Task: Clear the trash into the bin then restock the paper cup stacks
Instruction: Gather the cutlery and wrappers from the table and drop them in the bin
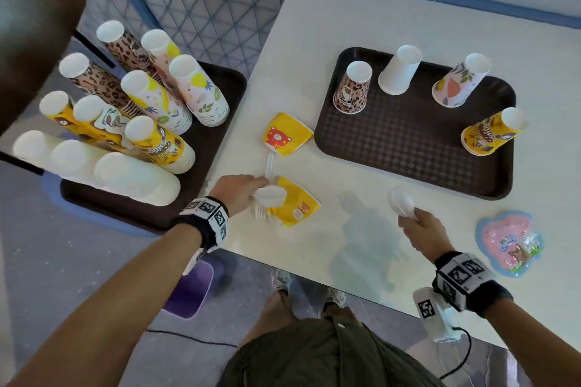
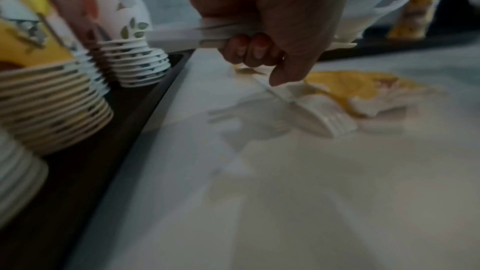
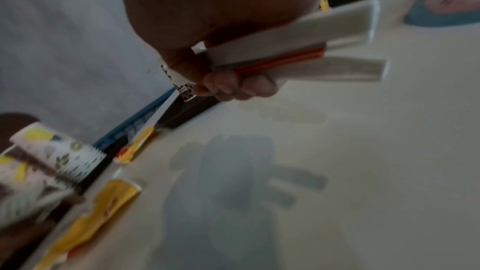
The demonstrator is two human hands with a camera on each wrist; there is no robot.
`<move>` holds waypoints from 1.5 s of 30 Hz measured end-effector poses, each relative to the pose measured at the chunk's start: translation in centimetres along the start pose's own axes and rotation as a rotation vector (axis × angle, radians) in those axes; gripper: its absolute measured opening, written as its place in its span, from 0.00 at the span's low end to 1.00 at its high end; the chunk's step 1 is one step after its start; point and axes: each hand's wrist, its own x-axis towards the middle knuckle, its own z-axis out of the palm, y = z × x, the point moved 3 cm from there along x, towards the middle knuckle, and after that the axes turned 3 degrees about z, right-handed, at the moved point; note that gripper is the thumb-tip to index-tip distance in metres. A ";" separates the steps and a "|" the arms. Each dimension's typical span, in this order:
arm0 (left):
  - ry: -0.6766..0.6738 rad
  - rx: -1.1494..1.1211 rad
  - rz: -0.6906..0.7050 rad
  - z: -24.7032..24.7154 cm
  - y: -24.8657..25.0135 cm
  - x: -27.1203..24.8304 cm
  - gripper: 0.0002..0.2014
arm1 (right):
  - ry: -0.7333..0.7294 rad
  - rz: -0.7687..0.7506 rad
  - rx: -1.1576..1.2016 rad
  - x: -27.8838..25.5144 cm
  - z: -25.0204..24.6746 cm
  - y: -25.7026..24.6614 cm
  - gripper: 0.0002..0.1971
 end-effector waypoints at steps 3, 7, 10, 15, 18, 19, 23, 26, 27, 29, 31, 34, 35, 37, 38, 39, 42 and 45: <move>-0.135 0.192 0.168 -0.6 -0.5 1.5 0.26 | 0.012 0.032 0.194 -0.3 0.7 -1.1 0.08; -0.232 0.354 0.324 -1.2 0.2 3.2 0.24 | -0.008 0.116 0.474 -0.9 2.1 -2.8 0.08; -0.262 0.443 0.372 -1.6 0.5 3.9 0.19 | -0.026 0.184 0.640 -1.2 2.9 -3.7 0.07; -0.261 0.462 0.447 -2.4 0.3 3.9 0.15 | -0.029 0.221 0.747 -1.2 4.1 -4.5 0.06; -0.251 0.425 0.433 -2.2 -0.4 3.7 0.17 | -0.023 0.212 0.794 -1.1 4.5 -5.3 0.05; -0.238 0.388 0.407 -2.1 -0.7 3.6 0.17 | -0.021 0.204 0.813 -1.1 4.6 -5.6 0.03; -0.065 0.048 0.224 -2.6 -1.6 2.9 0.15 | -0.036 0.209 0.903 -0.6 5.1 -6.6 0.07; 0.234 -0.318 0.077 -4.1 -1.1 2.4 0.14 | -0.082 0.220 0.979 -0.2 5.6 -7.5 0.07; 0.315 -0.430 0.037 -4.5 -0.5 2.4 0.14 | -0.096 0.216 1.005 -0.1 5.7 -8.0 0.06; 0.402 -0.639 -0.023 -5.3 1.1 2.4 0.12 | -0.113 0.218 1.053 0.0 6.0 -9.2 0.07; 0.355 -0.777 -0.079 -5.8 3.4 2.6 0.11 | -0.132 0.215 1.090 -0.1 6.2 -10.7 0.10; 0.215 -0.940 -0.135 -5.8 6.7 3.1 0.10 | -0.151 0.196 1.077 -0.4 6.8 -12.3 0.20; 0.169 -0.982 -0.140 -5.6 7.7 3.4 0.11 | -0.161 0.179 1.055 -0.6 7.1 -12.6 0.24; 0.090 -1.006 -0.148 -5.1 9.5 4.0 0.13 | -0.198 0.123 1.027 -1.1 7.7 -13.0 0.28; 0.070 -1.002 -0.151 -4.9 10.0 4.2 0.15 | -0.221 0.090 1.023 -1.3 8.1 -13.2 0.27; 0.059 -0.986 -0.146 -4.9 10.4 4.4 0.16 | -0.246 0.061 1.013 -1.5 8.4 -13.2 0.24; 0.006 -0.817 -0.111 -4.3 11.7 4.7 0.16 | -0.270 0.047 1.006 -1.6 9.3 -13.0 0.31; 0.004 -0.677 -0.072 -3.2 13.2 4.4 0.17 | -0.289 0.042 1.056 -1.6 9.8 -12.7 0.34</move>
